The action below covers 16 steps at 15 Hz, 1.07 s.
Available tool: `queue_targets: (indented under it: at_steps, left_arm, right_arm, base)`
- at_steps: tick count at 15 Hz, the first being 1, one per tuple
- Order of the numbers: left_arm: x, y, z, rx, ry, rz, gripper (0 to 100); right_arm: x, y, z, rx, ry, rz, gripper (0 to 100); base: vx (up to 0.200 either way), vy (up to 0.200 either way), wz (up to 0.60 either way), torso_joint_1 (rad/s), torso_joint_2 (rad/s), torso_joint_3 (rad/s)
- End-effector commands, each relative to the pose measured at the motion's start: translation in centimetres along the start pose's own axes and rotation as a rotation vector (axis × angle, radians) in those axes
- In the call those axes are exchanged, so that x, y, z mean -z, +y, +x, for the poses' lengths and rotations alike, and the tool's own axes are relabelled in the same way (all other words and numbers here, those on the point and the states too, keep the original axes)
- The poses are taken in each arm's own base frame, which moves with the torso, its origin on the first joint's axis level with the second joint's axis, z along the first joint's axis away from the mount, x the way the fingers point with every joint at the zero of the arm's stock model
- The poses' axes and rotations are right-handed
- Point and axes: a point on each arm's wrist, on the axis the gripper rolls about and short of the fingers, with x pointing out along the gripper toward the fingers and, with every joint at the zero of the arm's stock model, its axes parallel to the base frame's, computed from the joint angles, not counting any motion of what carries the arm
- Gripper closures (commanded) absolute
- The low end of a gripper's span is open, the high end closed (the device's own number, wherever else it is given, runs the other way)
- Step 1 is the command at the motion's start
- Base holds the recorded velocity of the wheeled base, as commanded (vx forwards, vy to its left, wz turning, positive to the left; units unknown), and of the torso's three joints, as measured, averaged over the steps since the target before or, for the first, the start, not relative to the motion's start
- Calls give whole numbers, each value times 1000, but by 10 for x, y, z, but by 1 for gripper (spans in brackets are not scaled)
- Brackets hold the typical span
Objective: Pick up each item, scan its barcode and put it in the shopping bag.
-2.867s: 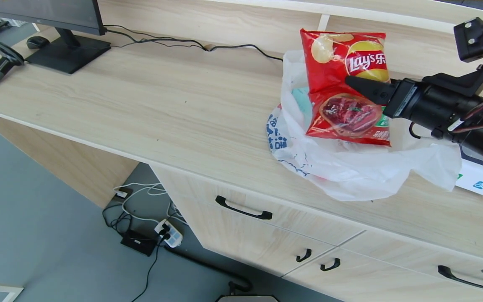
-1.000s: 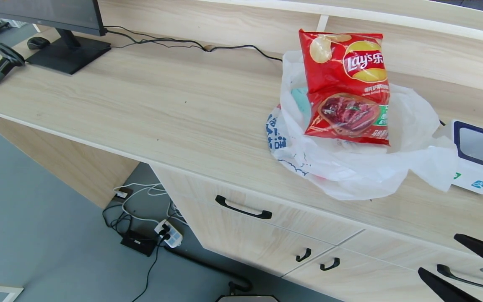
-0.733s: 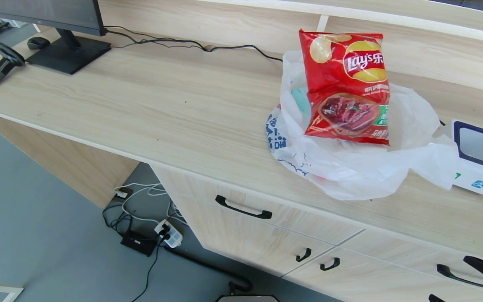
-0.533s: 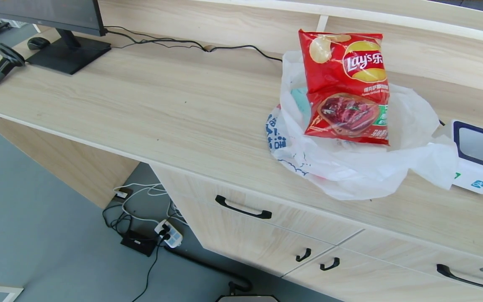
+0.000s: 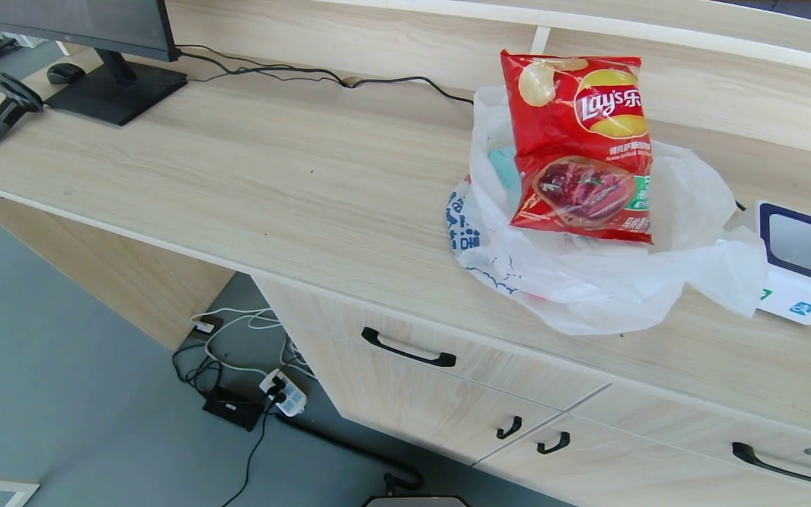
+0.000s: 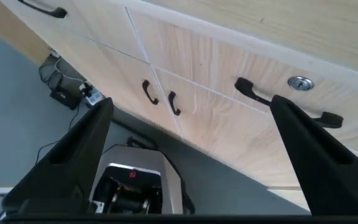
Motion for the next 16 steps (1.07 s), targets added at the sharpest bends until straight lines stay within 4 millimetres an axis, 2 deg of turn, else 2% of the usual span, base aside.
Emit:
queue_targets:
  at_steps: [1,3,6,9,11,12,16]
  left_arm:
    - [0,0,0,-1,1,0,0]
    - [0,0,0,-1,0,-2,0]
    - [0,0,0,1,0,-2,0]
    - [0,0,0,1,1,-2,0]
    - [0,0,0,1,0,-3,0]
    - [0,0,0,-1,0,-3,0]
    - [0,0,0,1,0,-2,0]
  right_arm:
    - [9,3,0,179,0,66,0]
    - [10,4,-4,171,-42,54,0]
    - [8,6,0,52,-150,-84,0]
    - [8,6,0,32,-148,-80,0]
    - [10,4,3,-98,-79,-94,0]
    - [15,3,2,-109,-42,-94,0]
    - [16,2,-2,-42,-73,-77,0]
  base:
    - [0,0,0,0,0,0]
    - [0,0,0,0,0,0]
    - [0,0,0,0,0,0]
    - [0,0,0,0,0,0]
    - [0,0,0,0,0,0]
    - [0,0,0,0,0,0]
    - [0,0,0,0,0,0]
